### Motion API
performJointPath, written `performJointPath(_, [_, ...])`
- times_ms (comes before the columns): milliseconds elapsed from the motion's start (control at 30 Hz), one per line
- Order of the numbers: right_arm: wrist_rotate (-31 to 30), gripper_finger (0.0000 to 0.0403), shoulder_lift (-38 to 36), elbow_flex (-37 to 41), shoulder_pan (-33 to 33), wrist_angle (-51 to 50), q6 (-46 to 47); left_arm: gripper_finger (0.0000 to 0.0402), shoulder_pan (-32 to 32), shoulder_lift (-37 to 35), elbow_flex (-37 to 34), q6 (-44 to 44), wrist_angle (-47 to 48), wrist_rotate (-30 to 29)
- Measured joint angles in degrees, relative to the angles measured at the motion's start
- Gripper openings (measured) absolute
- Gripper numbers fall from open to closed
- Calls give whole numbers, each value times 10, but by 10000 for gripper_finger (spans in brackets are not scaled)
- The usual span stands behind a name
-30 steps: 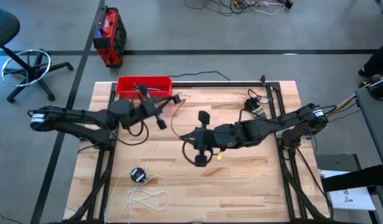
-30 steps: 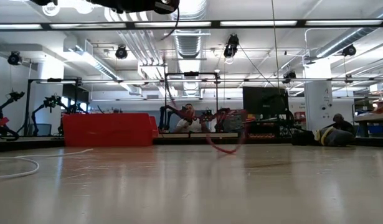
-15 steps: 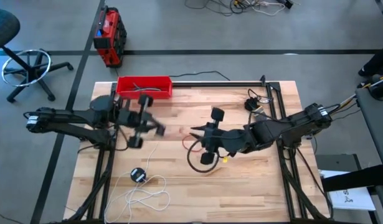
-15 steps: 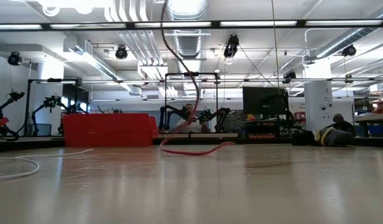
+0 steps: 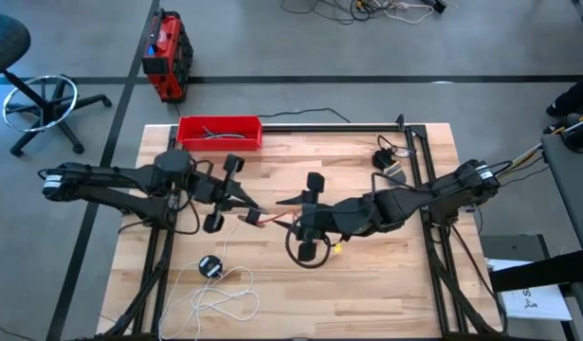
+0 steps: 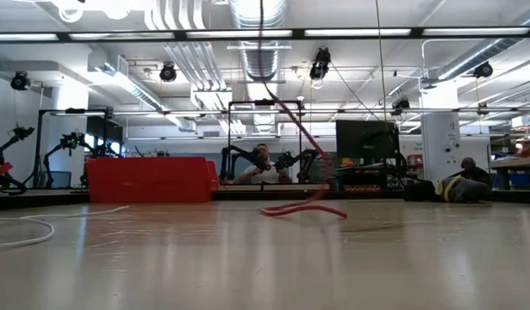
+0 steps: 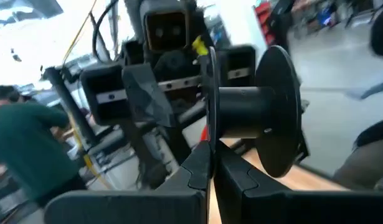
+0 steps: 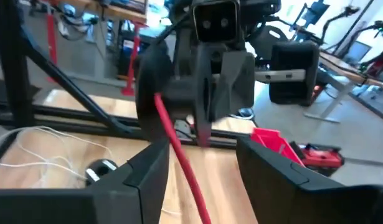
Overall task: Coil cords
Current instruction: Uncoil the red wire from the black spool
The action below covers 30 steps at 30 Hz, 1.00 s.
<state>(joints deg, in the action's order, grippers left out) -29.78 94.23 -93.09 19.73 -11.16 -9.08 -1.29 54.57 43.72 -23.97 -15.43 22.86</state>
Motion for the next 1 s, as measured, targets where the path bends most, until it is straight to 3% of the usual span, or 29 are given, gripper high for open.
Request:
performJointPath(267, [-4, 157, 9, 0, -3, 25, -26, 0, -1, 25, 0, -11, 3, -68])
performJointPath(1000, [-33, 47, 16, 0, -6, 28, -30, 0, -2, 29, 0, -19, -16, -43])
